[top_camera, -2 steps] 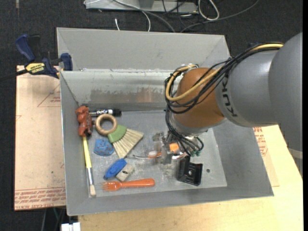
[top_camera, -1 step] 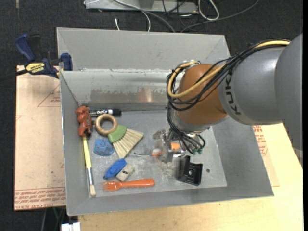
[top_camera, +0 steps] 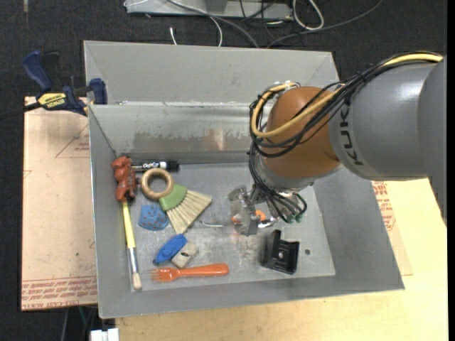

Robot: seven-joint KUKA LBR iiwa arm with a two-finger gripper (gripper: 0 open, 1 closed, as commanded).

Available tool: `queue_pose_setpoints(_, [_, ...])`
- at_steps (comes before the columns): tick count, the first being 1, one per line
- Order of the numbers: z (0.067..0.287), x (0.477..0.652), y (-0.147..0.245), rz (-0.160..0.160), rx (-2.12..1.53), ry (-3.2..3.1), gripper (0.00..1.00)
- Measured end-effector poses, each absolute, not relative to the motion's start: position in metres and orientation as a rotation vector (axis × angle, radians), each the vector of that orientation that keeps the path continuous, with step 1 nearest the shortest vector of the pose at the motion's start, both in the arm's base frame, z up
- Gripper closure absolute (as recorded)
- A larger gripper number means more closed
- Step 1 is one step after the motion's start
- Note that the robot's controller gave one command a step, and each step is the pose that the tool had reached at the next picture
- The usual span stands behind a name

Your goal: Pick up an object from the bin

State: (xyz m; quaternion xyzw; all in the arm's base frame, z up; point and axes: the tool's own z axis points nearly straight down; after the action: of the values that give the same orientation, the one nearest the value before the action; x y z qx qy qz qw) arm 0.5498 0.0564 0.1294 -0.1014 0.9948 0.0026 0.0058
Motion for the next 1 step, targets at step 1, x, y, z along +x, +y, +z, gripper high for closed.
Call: queue_pose_setpoints(1, [0.136,0.5503,0.057,0.009,-0.318,3.112,1.0])
